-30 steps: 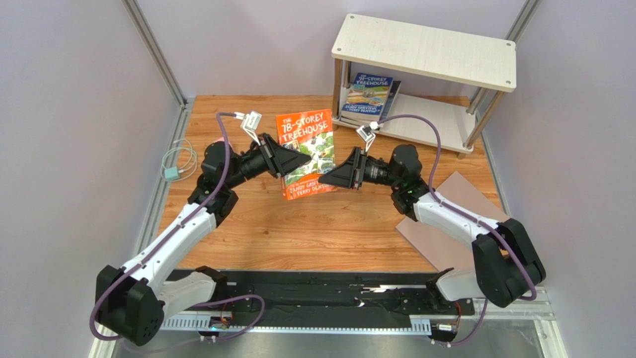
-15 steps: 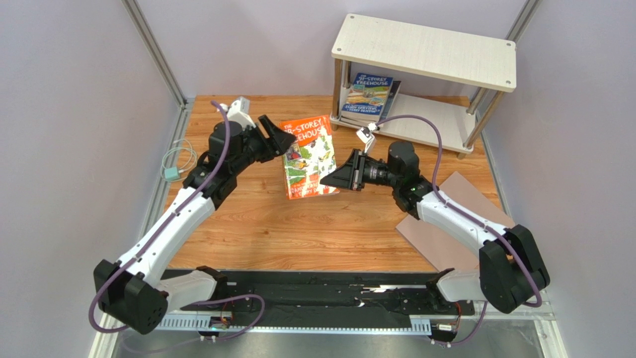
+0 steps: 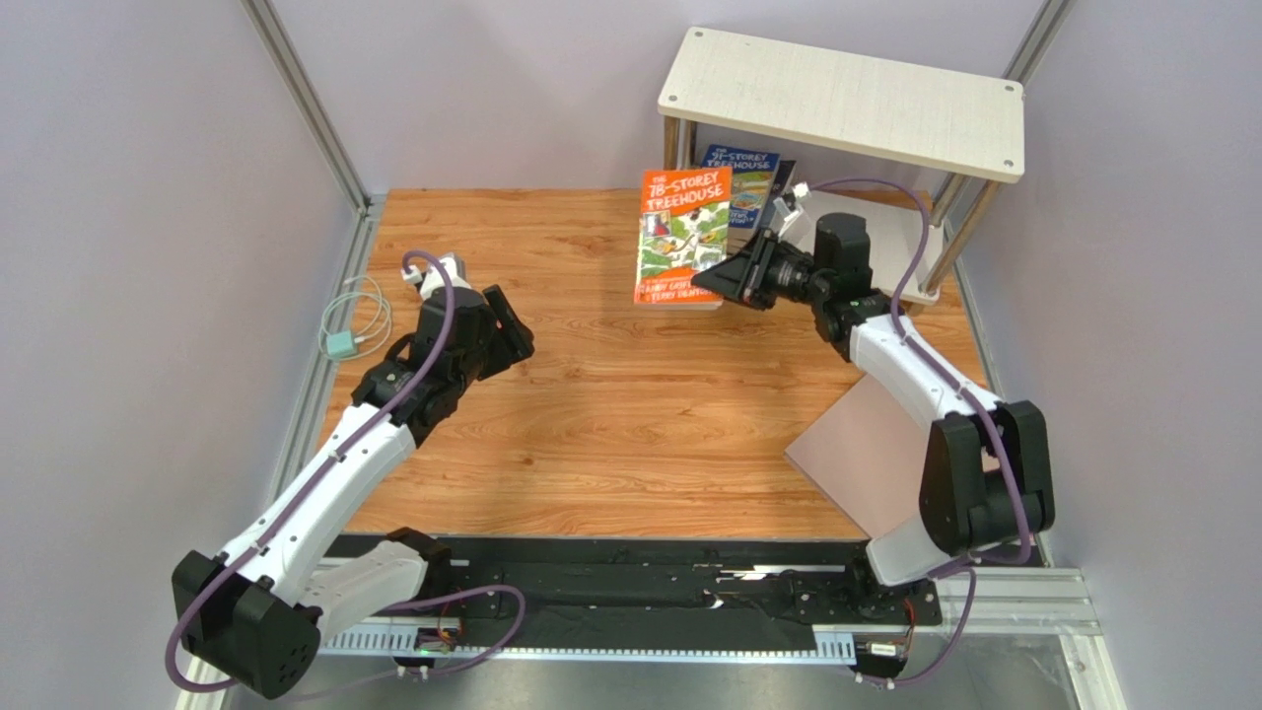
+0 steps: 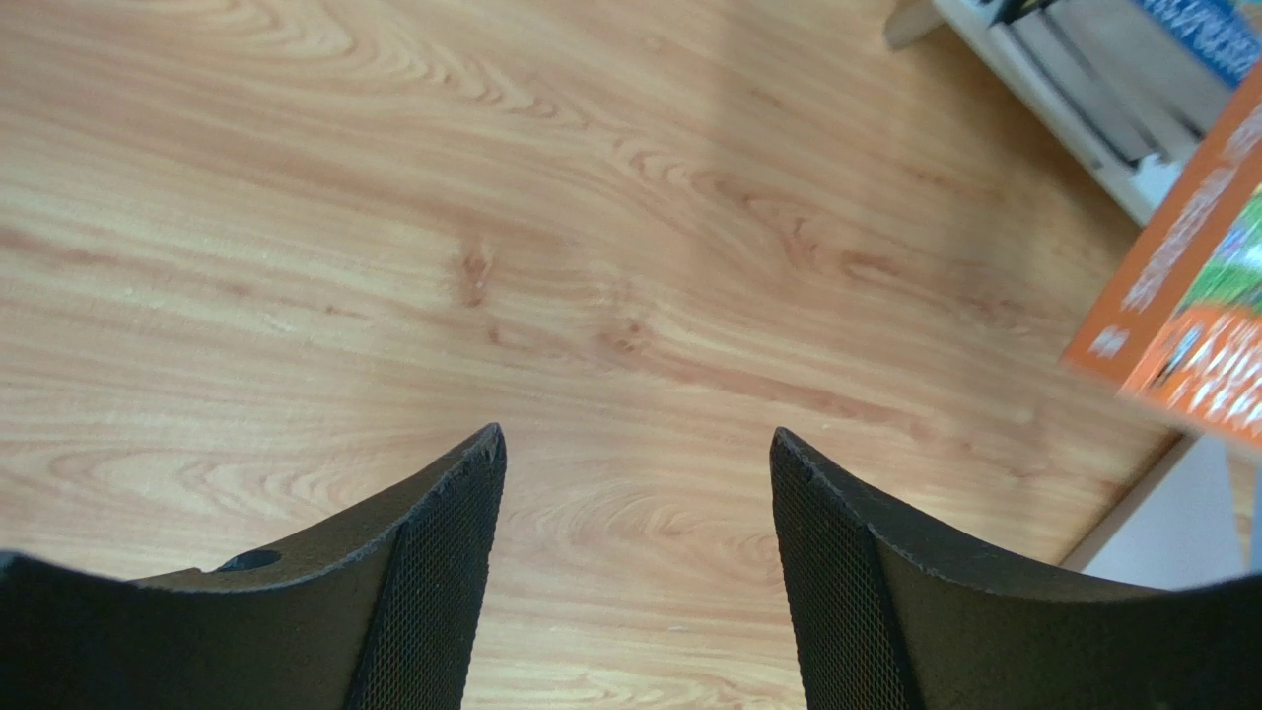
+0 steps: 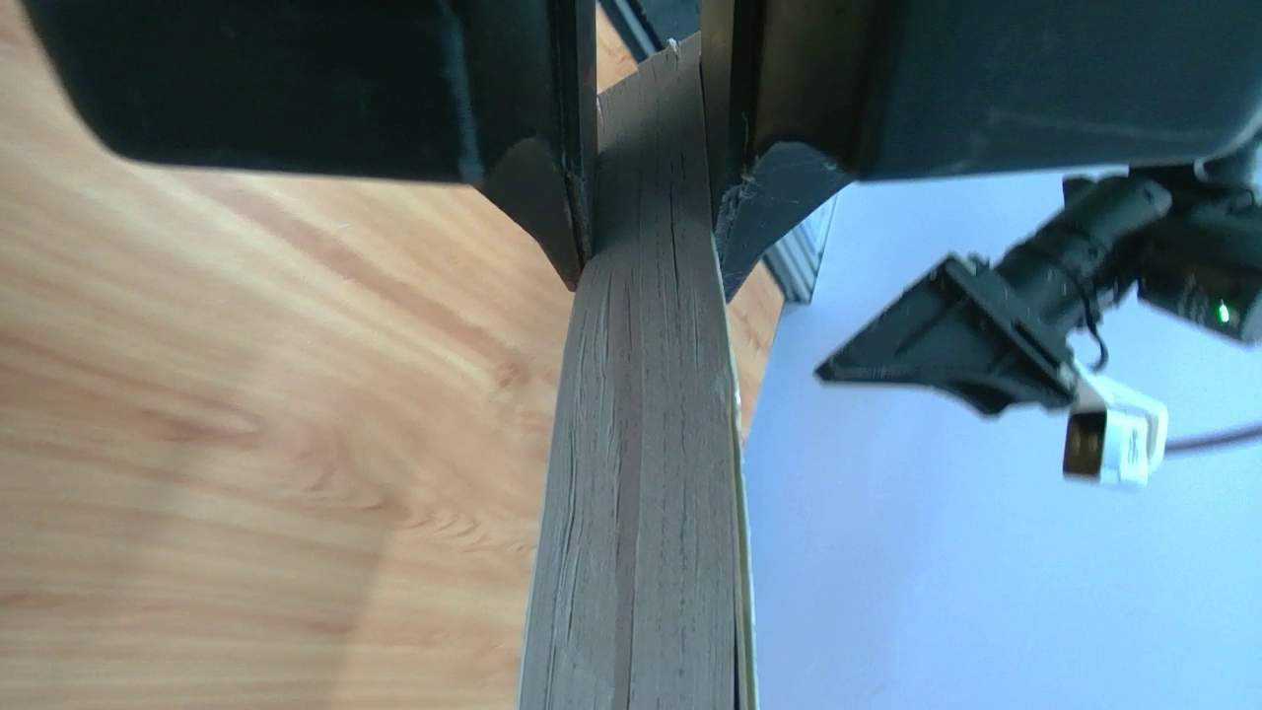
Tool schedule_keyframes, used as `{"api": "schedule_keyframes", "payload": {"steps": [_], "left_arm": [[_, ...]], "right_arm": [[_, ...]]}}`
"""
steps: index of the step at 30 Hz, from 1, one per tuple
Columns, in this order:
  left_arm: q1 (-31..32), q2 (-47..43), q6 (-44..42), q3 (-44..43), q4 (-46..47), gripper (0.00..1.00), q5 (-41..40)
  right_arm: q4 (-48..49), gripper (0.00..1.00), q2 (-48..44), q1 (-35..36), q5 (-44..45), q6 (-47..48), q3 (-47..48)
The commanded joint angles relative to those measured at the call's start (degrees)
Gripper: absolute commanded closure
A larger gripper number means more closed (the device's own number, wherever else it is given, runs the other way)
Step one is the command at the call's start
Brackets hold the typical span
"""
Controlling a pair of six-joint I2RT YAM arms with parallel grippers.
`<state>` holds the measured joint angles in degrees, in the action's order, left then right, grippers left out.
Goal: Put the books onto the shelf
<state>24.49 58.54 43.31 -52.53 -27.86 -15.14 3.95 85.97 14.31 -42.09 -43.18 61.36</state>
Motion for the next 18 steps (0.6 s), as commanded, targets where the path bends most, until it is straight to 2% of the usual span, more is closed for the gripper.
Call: {"api": "schedule_keyframes", "payload": {"steps": [1, 6, 9, 16, 18], "left_arm": [[0.0, 0.3, -1.2, 1.7, 0.0, 0.29, 0.9], [0.0, 0.3, -1.7, 3.5, 1.0, 0.29, 1.9], [0.0, 0.0, -2.3, 4.5, 1.3, 0.29, 2.2], [0.0, -0.3, -2.8, 5.9, 1.8, 0.29, 3.0], [0.0, -0.4, -3.0, 6.5, 2.1, 0.30, 3.2]], "right_arm": [[3.8, 1.00, 3.7, -4.0, -3.3, 0.6, 6.5], [6.7, 1.00, 7.4, -6.2, -4.4, -0.6, 8.5], [12.8, 1.00, 10.4, -7.8, -5.5, -5.0, 8.4], [37.0, 1.00, 19.5, -11.8, -9.1, -21.7, 8.3], [40.3, 1.00, 21.7, -13.1, -9.7, -25.7, 8.6]]}}
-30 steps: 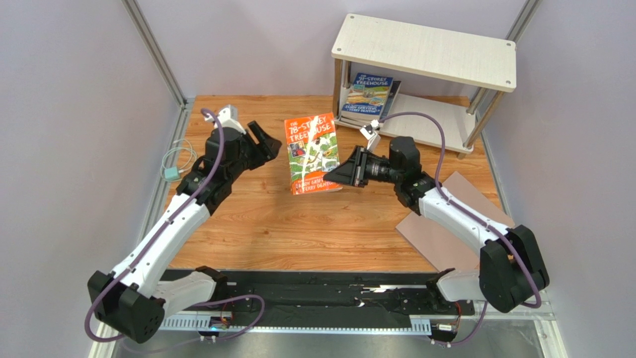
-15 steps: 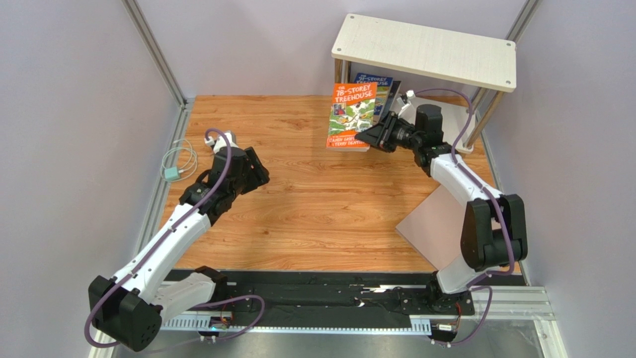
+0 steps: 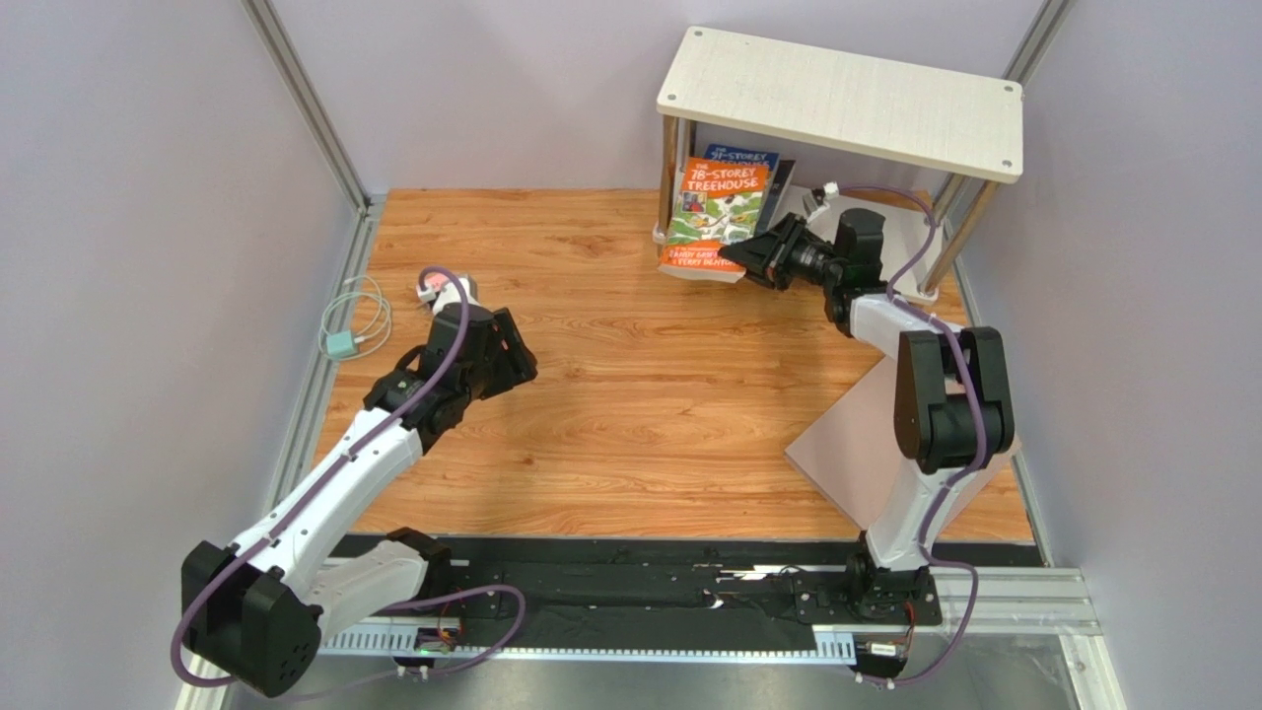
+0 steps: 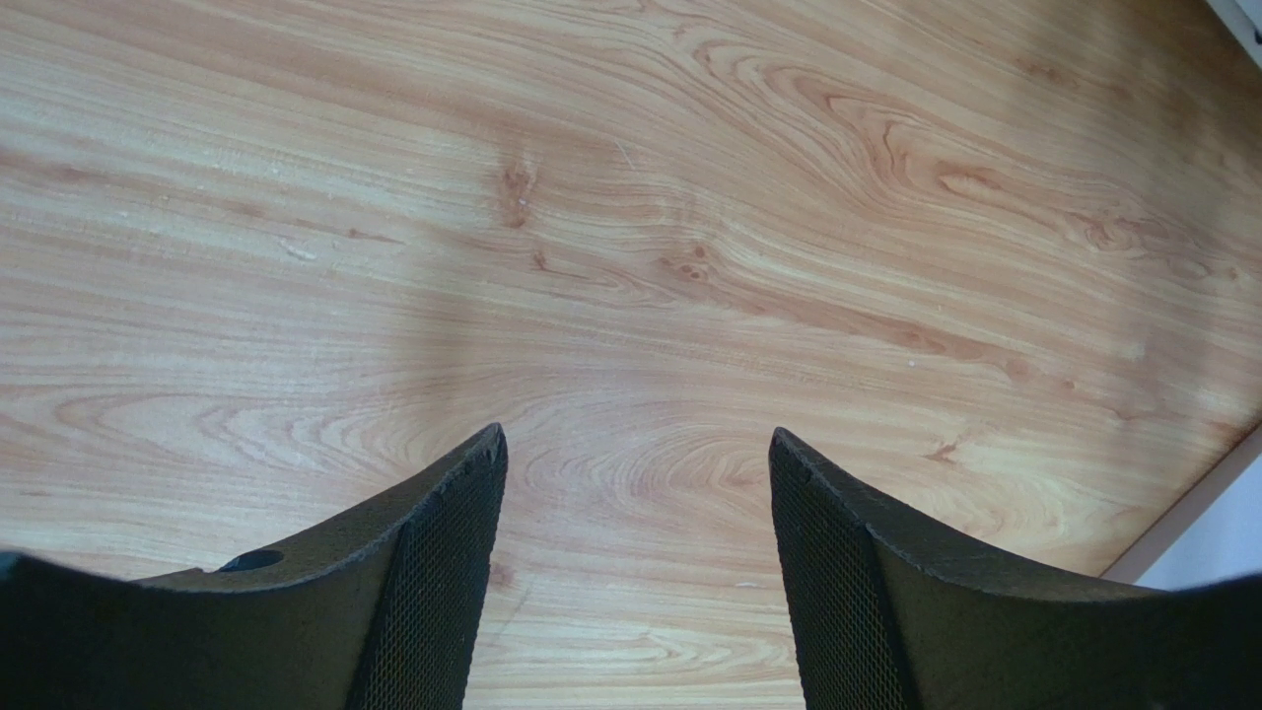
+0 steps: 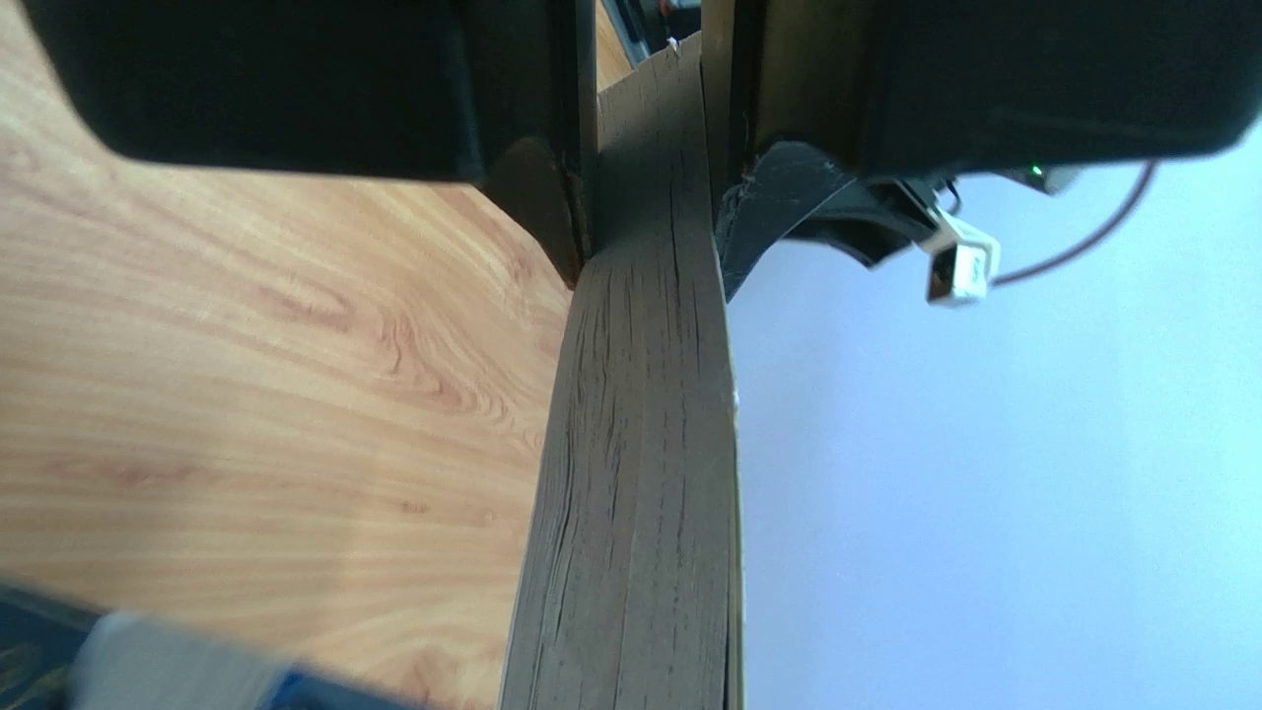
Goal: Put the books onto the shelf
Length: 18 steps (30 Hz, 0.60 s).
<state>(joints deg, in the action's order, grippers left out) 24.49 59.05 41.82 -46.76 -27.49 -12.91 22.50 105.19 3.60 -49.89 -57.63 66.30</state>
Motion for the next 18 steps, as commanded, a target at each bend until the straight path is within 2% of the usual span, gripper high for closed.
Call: {"api": "schedule_keyframes", "payload": {"steps": [1, 6, 13, 18], "left_arm": [[0.0, -0.9, -1.5, 0.9, 1.7, 0.30, 1.0], [0.0, -0.9, -1.6, 1.9, 2.1, 0.30, 1.2], [0.0, 0.0, -1.6, 1.9, 2.6, 0.30, 2.3], [0.0, -1.4, -1.8, 2.2, 2.1, 0.30, 2.0]], "right_arm": [[23.5, 1.00, 3.1, -2.5, -2.1, -11.9, 3.9], [21.5, 1.00, 3.6, -3.1, -2.6, -10.2, 5.5], [14.1, 1.00, 9.1, -3.1, -3.7, -9.4, 16.4], [8.8, 0.99, 14.2, -5.6, -3.3, -8.1, 26.0]]}}
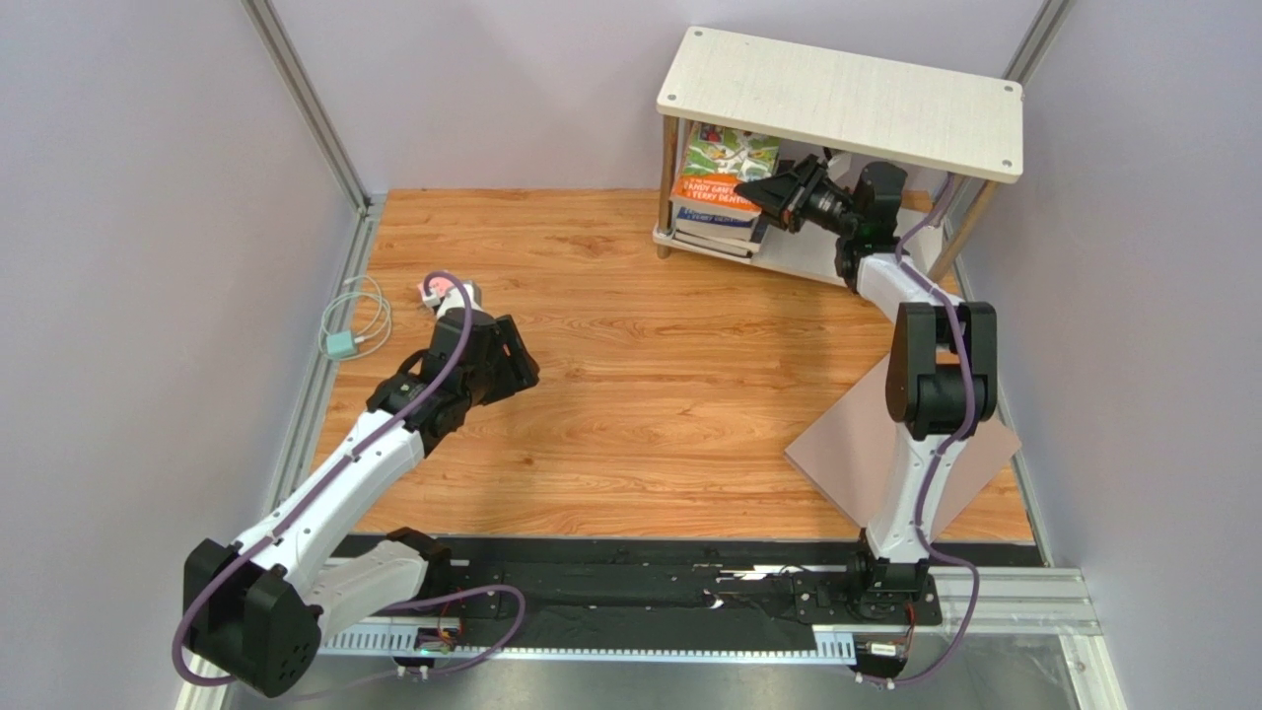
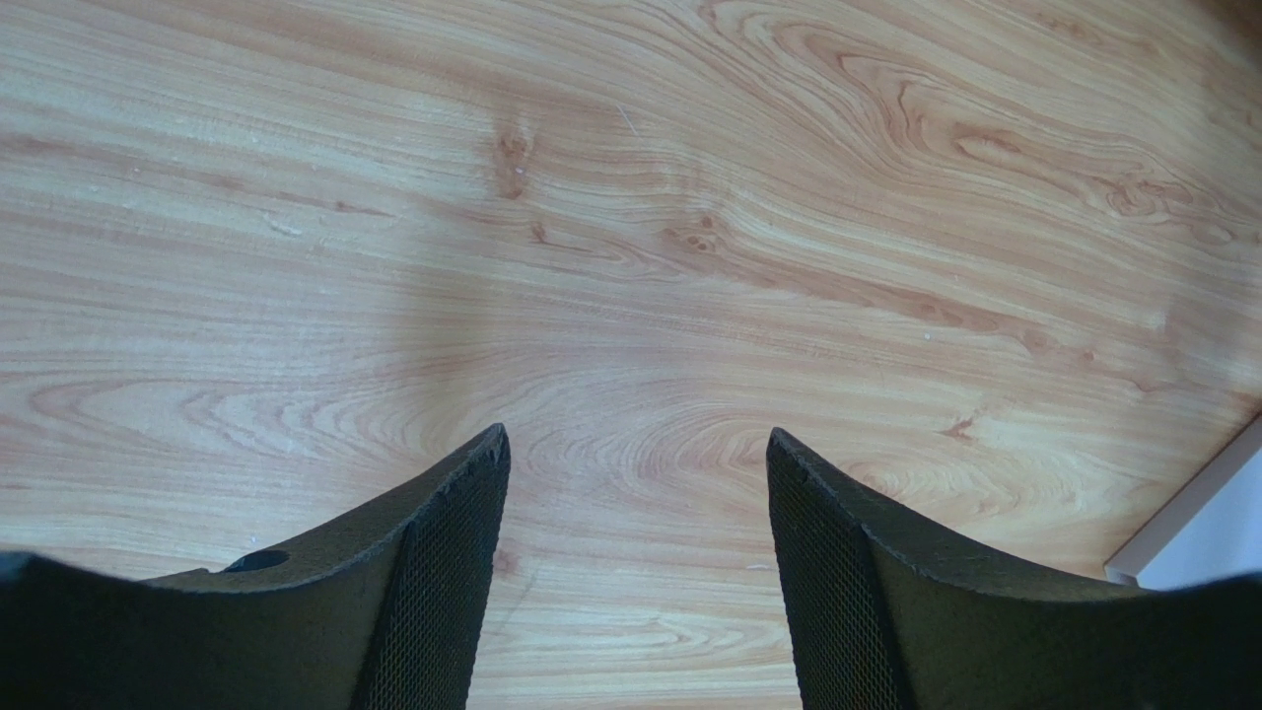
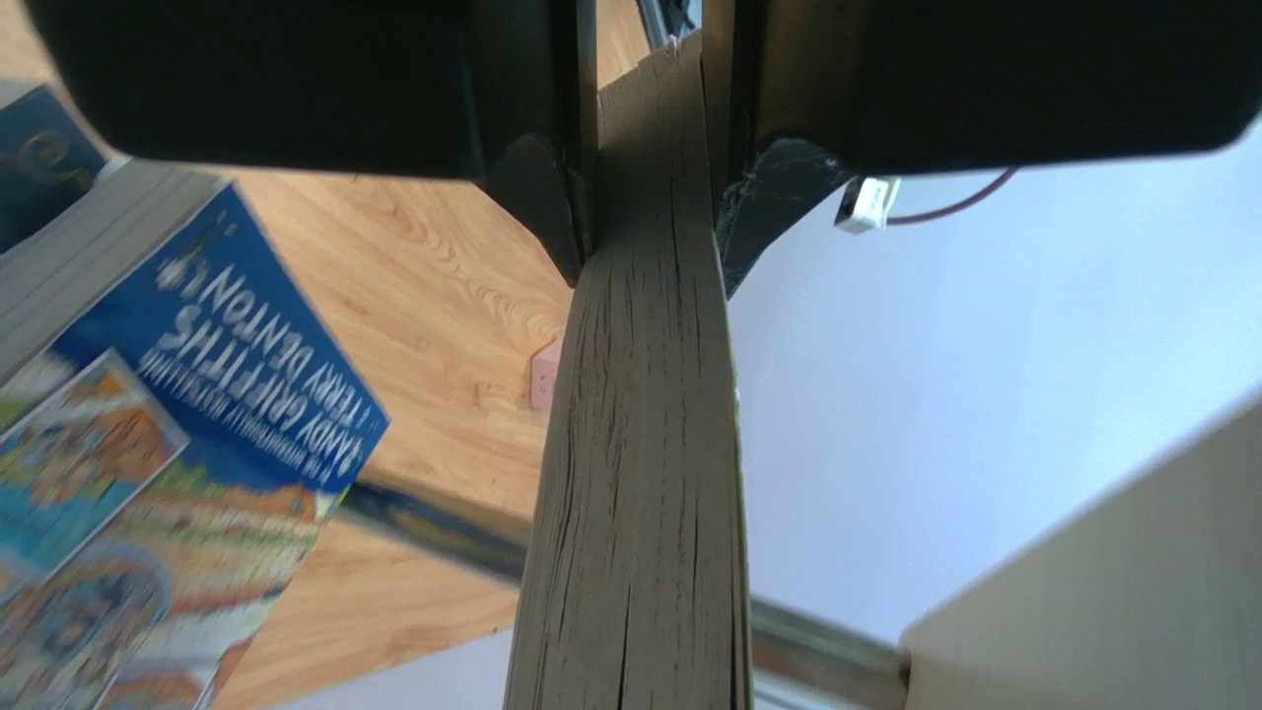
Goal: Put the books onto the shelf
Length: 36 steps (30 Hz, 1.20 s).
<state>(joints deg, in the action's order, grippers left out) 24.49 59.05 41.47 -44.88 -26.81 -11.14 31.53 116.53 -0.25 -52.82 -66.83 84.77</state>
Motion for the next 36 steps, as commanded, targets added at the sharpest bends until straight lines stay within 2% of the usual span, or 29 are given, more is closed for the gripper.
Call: {"api": "schedule_keyframes", "payload": {"steps": [1, 9, 17, 25, 28, 31, 32, 36], "left_arm": [[0.0, -1.7, -1.7, 0.5, 1.4, 0.30, 0.1], [0.0, -2.5, -2.0, 2.9, 1.2, 0.31, -0.1], [0.0, -3.6, -2.3, 3.3, 1.7, 0.31, 0.6], [0.0, -3.1, -2.2, 3.6, 1.8, 0.32, 1.7], [0.0, -3.4, -2.2, 3.9, 2.1, 0.32, 2.2], [0.0, -3.9, -2.1, 4.3, 2.1, 0.32, 2.2], [0.0, -4.0, -2.1, 4.3, 2.3, 0.32, 2.3], [0.0, -4.6, -2.2, 4.3, 2.4, 0.32, 2.4]], "right_arm": [[-0.9, 0.99, 3.8, -1.9, -0.4, 0.9, 8.6], [-4.2, 0.98, 12.4, -2.0, -0.6, -0.8, 18.8], [-7.8, 0.95, 13.6, -2.0, -0.4, 1.6, 18.7], [-18.1, 0.91, 14.2, -2.0, 0.3, 7.7, 21.2], [-20.6, 0.85, 14.7, -2.0, 0.6, 8.4, 22.5], [-22.5, 0.66, 15.0, -2.0, 1.0, 9.1, 23.1], [-22.8, 0.54, 14.7, -2.0, 1.5, 9.4, 22.9], [-25.8, 0.36, 13.1, -2.0, 3.3, 11.3, 20.6]]}}
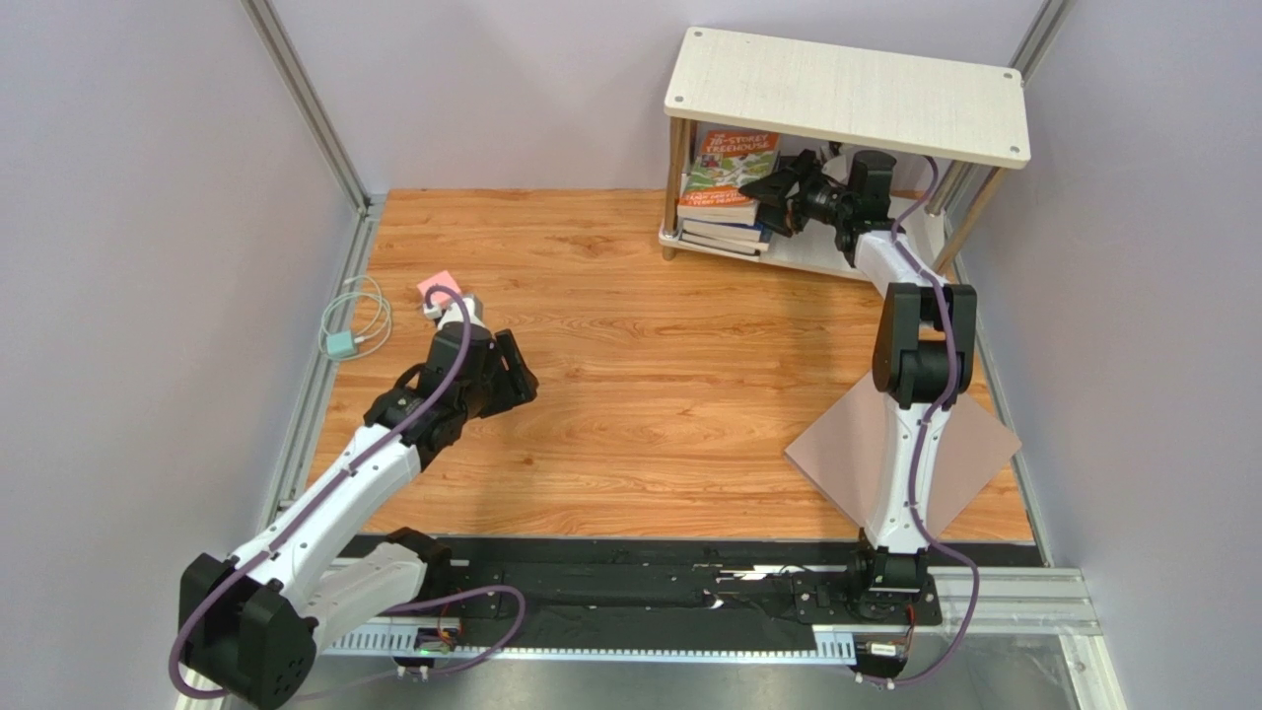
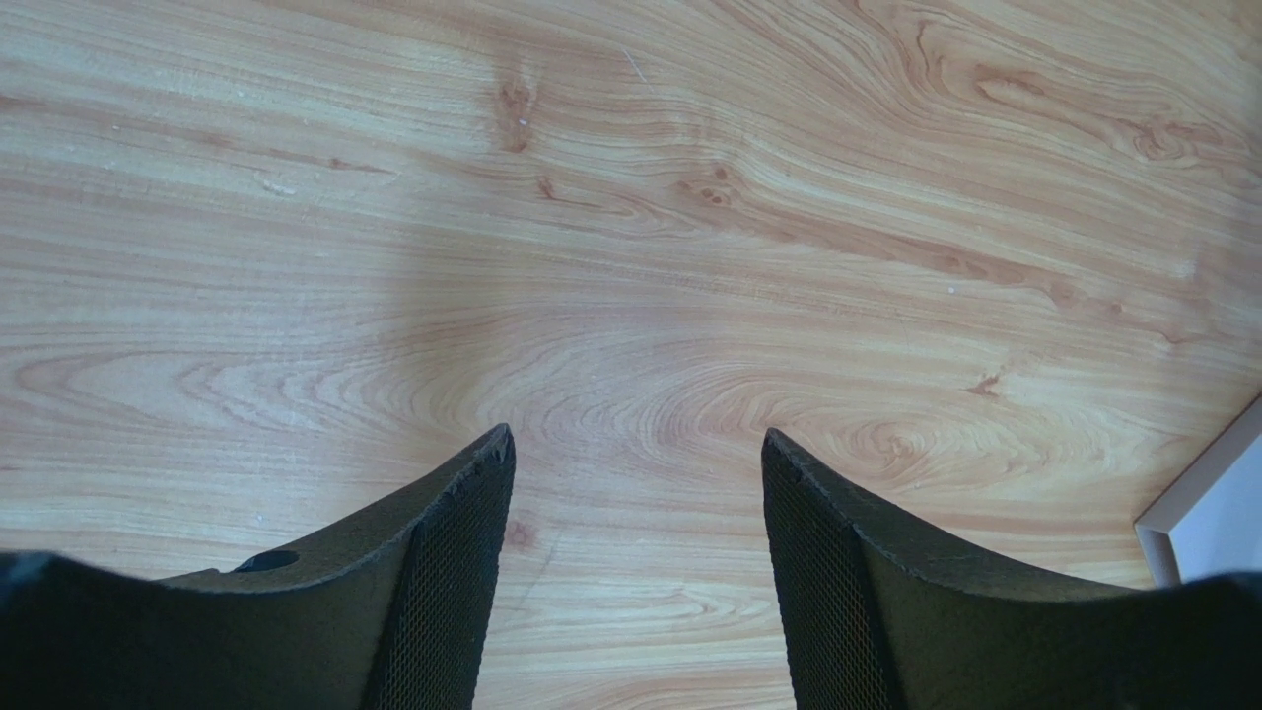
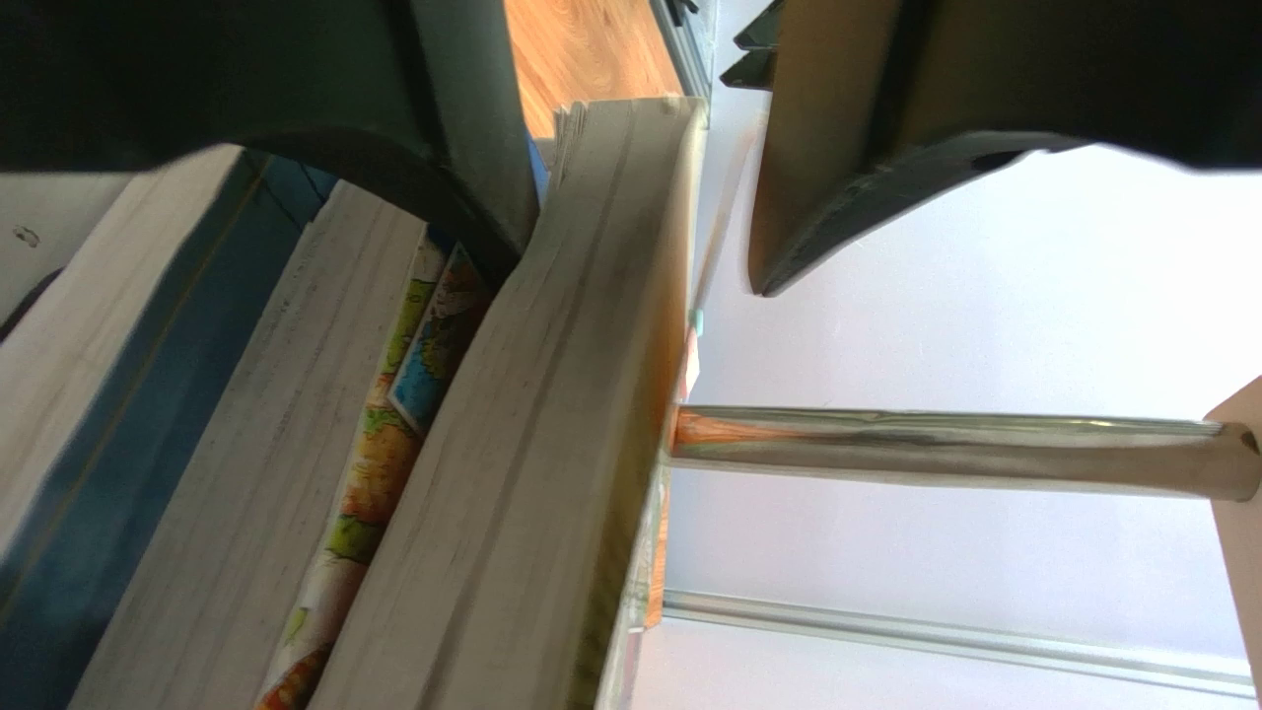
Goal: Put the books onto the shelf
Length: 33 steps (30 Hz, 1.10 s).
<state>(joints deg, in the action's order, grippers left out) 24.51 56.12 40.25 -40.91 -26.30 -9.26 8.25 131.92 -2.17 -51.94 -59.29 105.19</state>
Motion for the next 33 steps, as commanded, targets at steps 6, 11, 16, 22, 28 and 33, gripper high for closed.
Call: {"api": "schedule_keyframes", "payload": {"steps": [6, 11, 16, 22, 28, 33], "left_arm": [[0.0, -2.5, -1.1, 0.6, 2.3, 0.32, 1.2], [0.0, -3.3, -1.1, 1.1, 2.3, 0.33, 1.4], [0.0, -3.8, -0.9, 1.5, 2.3, 0.33, 1.6], [0.0, -3.6, -0.5, 0.8, 2.0, 0.30, 2.1], [0.1, -0.7, -1.7, -2.3, -0.5, 0.28, 3.7], [0.3, 2.6, -6.0, -7.1, -5.8, 0.27, 5.6]], "right_arm": [[-4.9, 0.27, -3.8, -0.1, 4.7, 5.2, -1.7], [-5.4, 0.28, -5.0, -0.1, 6.1, 5.5, -2.5], [-8.0, 0.27, -7.5, -0.1, 6.5, 7.6, -3.8], [-24.1, 0.21, -17.4, 0.4, 20.6, 17.2, -9.6], [-32.3, 0.09, -27.7, 1.9, 30.6, 24.7, -19.3], [-35.3, 0.00, -39.7, 10.5, 44.8, 31.3, -30.6]]}}
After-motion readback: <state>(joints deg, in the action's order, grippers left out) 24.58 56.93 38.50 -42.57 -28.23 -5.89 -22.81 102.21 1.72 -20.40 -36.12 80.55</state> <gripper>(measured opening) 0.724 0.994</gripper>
